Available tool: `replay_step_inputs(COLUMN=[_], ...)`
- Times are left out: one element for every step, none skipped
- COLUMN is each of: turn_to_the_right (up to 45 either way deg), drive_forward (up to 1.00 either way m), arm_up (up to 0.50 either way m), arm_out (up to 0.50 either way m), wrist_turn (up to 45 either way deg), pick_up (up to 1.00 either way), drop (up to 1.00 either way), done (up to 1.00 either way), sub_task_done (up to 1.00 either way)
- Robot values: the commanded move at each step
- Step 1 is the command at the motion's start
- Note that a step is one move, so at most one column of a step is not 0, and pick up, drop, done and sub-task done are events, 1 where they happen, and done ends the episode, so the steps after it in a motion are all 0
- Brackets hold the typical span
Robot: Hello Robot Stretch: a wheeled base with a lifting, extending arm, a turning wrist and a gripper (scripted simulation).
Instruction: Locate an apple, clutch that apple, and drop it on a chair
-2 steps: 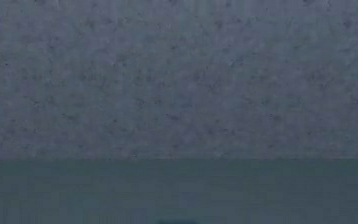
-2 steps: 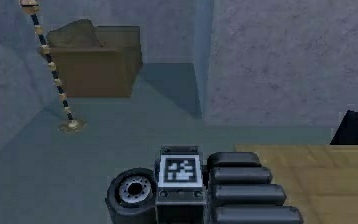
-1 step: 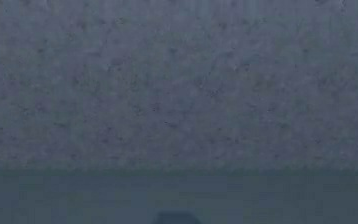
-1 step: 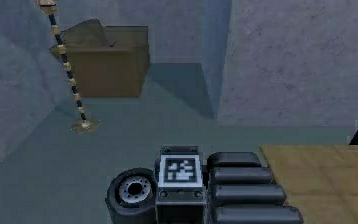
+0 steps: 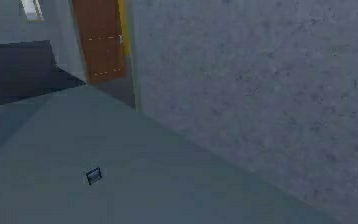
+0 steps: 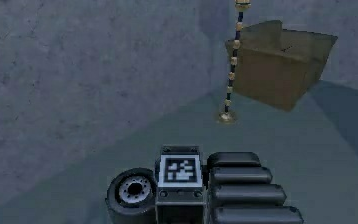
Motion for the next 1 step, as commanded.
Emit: replay_step_inputs(turn_to_the_right=[-36.0], drive_forward=[0.00], arm_up=[0.00], arm_out=[0.00], wrist_turn=[0.0], pick_up=[0.00], drop=[0.00], done=[0.00], sub_task_done=[0.00])
